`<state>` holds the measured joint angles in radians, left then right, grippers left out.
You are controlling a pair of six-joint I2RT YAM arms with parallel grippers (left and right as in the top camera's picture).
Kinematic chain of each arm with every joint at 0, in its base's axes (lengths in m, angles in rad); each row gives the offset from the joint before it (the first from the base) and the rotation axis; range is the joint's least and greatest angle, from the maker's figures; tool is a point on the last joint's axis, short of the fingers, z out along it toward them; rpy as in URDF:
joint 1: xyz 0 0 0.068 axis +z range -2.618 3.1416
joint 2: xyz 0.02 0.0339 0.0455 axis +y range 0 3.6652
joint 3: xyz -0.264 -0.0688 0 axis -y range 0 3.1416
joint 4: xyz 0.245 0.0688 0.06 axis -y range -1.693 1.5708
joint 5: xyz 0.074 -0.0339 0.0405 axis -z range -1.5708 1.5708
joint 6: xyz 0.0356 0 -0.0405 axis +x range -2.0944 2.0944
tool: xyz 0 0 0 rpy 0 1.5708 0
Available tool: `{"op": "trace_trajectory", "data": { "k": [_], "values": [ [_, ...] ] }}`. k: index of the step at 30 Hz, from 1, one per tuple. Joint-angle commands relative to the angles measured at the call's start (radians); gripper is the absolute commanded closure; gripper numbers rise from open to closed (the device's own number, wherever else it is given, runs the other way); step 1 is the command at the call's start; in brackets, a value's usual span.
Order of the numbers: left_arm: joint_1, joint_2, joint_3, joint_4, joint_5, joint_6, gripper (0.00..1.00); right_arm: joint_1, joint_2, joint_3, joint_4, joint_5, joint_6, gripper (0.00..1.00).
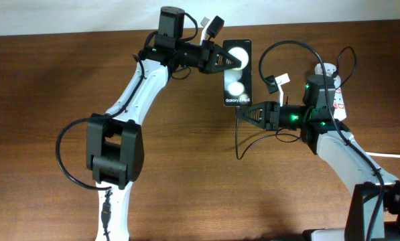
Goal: Plug charger to phone and switch on socket
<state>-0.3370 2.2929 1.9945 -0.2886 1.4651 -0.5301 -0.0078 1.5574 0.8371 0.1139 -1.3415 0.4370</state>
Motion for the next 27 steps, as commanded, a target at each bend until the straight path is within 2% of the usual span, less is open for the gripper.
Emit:
{"op": "trace_trajectory", "data": {
  "k": [1, 2, 4, 11, 16, 18, 20, 21, 23, 27],
  "values": [
    [-0.040, -0.004, -0.017, -0.019, 0.107, 0.054, 1.00, -0.044, -0.011, 0.051, 0.047, 0.071, -0.009, 0.96],
    [-0.039, -0.004, -0.017, -0.019, 0.106, 0.054, 1.00, -0.044, -0.011, 0.051, 0.046, 0.071, -0.009, 0.95],
    [-0.031, -0.004, -0.017, -0.019, 0.106, 0.054, 1.00, -0.044, -0.011, 0.051, 0.031, 0.066, -0.009, 0.80],
    [-0.008, -0.004, -0.017, -0.019, 0.106, 0.054, 1.00, -0.044, -0.011, 0.051, 0.031, 0.029, -0.010, 0.73],
    [-0.009, -0.004, -0.017, -0.020, 0.072, 0.055, 1.00, -0.044, -0.011, 0.051, 0.023, 0.029, -0.013, 0.41],
    [-0.009, -0.004, -0.017, -0.021, 0.040, 0.070, 1.00, -0.044, -0.011, 0.051, 0.020, 0.029, -0.013, 0.32],
    [-0.009, -0.002, -0.017, -0.029, 0.014, 0.095, 1.00, -0.044, -0.011, 0.051, 0.020, 0.030, -0.014, 0.30],
    [-0.009, -0.001, -0.017, -0.077, -0.038, 0.121, 1.00, -0.044, -0.011, 0.051, 0.020, 0.033, -0.018, 0.30],
    [-0.008, -0.001, -0.017, -0.261, -0.238, 0.218, 1.00, -0.044, -0.011, 0.049, 0.016, 0.042, -0.018, 0.29],
    [-0.007, -0.001, -0.017, -0.490, -0.542, 0.301, 1.00, -0.044, -0.011, 0.049, -0.030, 0.090, -0.040, 0.26]
  ]
}}
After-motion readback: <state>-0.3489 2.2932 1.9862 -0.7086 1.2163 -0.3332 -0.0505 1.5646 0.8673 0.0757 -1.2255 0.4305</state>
